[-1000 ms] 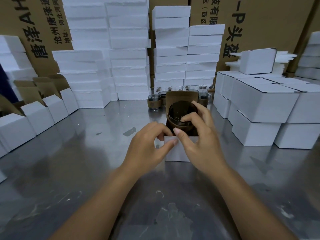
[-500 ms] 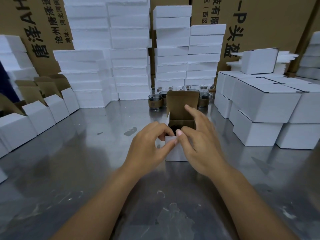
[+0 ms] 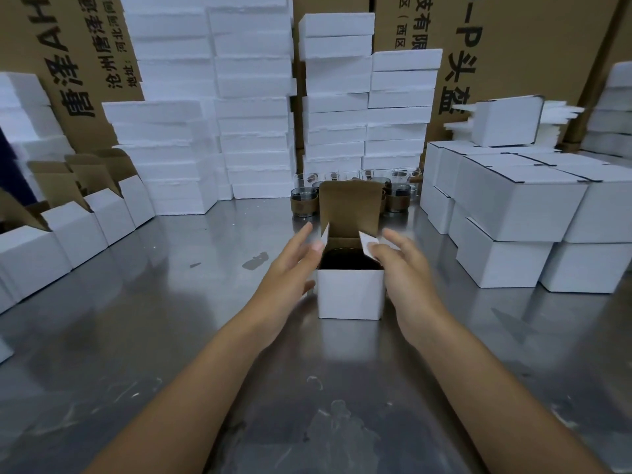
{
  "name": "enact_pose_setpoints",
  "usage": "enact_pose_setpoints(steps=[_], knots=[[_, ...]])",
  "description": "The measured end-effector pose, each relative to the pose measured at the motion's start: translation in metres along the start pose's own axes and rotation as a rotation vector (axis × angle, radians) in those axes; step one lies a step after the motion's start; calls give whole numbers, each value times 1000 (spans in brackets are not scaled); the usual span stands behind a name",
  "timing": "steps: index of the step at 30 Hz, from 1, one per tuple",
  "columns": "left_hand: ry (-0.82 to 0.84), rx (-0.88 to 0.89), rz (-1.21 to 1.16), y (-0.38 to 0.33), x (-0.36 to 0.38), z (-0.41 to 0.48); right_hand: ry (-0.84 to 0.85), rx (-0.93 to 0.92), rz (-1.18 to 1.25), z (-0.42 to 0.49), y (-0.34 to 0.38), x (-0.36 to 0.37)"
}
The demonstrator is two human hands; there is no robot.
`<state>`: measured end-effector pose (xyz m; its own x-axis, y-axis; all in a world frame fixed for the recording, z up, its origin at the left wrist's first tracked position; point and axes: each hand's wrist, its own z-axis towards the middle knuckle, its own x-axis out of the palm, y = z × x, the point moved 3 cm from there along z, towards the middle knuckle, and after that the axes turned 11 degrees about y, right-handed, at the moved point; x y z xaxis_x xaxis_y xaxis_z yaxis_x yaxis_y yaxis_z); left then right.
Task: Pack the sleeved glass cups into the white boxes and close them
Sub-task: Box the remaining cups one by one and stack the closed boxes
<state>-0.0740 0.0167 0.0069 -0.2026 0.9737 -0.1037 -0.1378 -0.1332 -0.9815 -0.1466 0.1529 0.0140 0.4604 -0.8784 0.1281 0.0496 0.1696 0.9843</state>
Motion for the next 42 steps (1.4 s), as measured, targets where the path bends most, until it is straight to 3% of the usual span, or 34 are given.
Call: enact_pose_setpoints(steps=[14,24,31,34,42], knots=[[76,87,-73,2,0,5,161,-100,-16,1,1,4],[3,187,-110,1,-7,3,82,-116,74,-4,6,2],[-40,188,-60,-2,-6,3,161,-317,-124,-12,12,9],[-38,178,-77,-2,-8,2,170,-322,-262,-12,5,11],[-10,210,6,-6,-4,-5,140,-326,-312,-12,3,11]])
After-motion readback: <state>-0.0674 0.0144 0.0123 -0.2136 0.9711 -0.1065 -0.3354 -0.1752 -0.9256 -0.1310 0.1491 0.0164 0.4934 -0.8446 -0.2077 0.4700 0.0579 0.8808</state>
